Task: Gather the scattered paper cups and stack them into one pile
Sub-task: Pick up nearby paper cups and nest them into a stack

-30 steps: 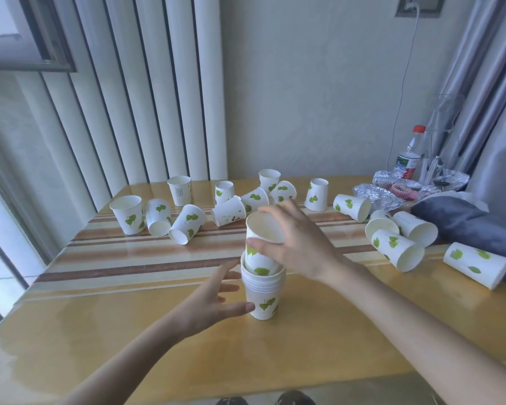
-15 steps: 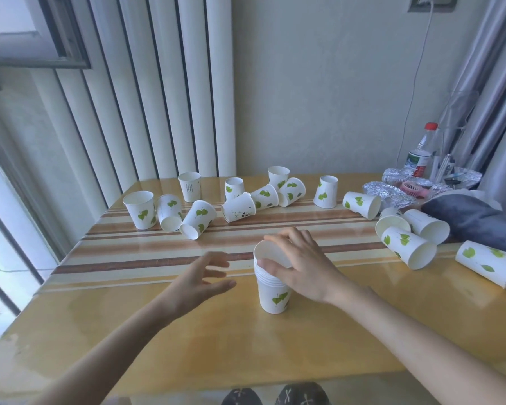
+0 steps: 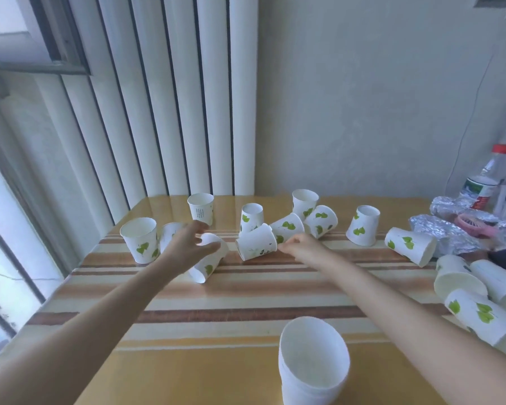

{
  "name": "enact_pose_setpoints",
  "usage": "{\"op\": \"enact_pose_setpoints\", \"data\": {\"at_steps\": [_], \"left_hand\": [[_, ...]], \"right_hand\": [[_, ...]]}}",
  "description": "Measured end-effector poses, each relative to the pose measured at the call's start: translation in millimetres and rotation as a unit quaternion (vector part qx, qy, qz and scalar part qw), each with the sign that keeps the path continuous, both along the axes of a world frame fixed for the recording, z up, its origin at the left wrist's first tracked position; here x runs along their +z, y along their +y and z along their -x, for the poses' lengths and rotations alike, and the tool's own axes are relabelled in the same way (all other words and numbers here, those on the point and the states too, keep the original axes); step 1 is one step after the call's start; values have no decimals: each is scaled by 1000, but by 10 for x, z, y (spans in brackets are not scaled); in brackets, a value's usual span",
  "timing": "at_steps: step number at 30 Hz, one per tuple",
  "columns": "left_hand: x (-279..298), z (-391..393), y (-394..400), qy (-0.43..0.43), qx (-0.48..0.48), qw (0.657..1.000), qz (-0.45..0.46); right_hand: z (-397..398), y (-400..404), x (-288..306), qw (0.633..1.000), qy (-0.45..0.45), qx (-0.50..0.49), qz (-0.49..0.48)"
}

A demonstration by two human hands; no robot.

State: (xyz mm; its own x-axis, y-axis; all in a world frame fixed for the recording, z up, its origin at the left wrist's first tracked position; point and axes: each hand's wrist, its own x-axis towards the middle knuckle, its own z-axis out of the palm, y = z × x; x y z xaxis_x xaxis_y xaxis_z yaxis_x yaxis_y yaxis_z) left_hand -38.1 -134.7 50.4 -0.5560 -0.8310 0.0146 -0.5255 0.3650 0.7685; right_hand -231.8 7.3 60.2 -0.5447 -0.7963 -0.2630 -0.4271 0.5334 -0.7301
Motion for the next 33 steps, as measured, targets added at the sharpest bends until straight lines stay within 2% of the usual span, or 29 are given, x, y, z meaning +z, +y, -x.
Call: {"op": "enact_pose_setpoints", "data": {"at_steps": [6, 12, 15, 19, 24, 29, 33], "left_hand": [[-249, 114, -164, -175, 61, 979, 89], [-251, 255, -90, -203, 64, 973, 90], [-204, 216, -68, -164, 63, 982, 74], [29, 125, 115, 9, 40, 999, -23], [461, -9, 687, 165, -51, 980, -95], [757, -27, 1376, 188, -161, 964, -92], [665, -42, 1765, 173, -205, 958, -97]], "right_hand": [[71, -537, -274, 986, -119, -116, 23], [2, -721, -449, 970, -157, -146, 113], [-33, -644, -407, 963, -183, -150, 129], [3, -344, -231, 957, -190, -131, 176], [112, 347, 68, 955, -126, -123, 240], [246, 1031, 356, 944, -106, -134, 281], [222, 1419, 459, 939, -89, -128, 306]]}}
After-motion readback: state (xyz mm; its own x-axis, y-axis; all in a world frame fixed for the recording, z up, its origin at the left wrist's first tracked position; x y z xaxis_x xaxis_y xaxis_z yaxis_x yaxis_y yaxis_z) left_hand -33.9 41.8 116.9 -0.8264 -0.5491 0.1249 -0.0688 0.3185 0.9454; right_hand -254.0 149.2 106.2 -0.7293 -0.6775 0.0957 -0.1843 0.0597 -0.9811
